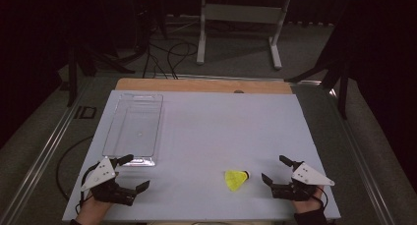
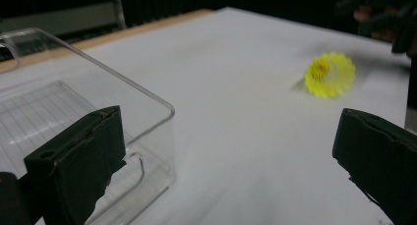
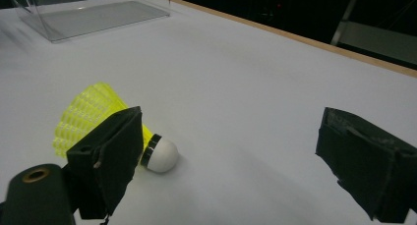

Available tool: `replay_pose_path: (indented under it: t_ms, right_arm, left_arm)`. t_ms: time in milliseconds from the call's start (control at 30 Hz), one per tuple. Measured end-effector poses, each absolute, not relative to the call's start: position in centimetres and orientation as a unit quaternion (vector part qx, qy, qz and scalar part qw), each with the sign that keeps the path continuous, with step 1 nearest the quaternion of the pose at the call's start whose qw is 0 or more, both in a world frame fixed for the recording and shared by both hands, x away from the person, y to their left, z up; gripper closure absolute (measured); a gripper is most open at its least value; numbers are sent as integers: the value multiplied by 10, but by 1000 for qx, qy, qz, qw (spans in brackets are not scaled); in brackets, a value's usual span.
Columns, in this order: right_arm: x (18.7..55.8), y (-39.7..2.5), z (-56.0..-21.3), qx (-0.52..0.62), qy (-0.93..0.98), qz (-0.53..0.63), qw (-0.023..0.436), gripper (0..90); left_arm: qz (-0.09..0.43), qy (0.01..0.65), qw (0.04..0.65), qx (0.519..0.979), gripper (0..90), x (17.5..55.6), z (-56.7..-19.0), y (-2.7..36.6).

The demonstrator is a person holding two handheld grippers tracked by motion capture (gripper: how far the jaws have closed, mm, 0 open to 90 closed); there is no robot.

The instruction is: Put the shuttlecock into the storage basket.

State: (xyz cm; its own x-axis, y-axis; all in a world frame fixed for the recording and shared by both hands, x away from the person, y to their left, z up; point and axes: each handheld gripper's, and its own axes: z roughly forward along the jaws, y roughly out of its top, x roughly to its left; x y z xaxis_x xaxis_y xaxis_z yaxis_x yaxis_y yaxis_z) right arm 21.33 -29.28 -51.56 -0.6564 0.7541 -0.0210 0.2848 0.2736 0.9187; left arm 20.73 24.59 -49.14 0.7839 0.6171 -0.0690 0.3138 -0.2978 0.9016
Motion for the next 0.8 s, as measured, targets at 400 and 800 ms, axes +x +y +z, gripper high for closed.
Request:
replay_pose_path:
  t_ms: [400,800]
  right_arm:
    - [213,-292,-515,339,762,499,235,109]
    - [213,-292,-516,337,764,499,232,110]
  left_arm:
    - [102,268,462,839,0,215,-479,240]
    - [69,263,425,863,0,225,-458,238]
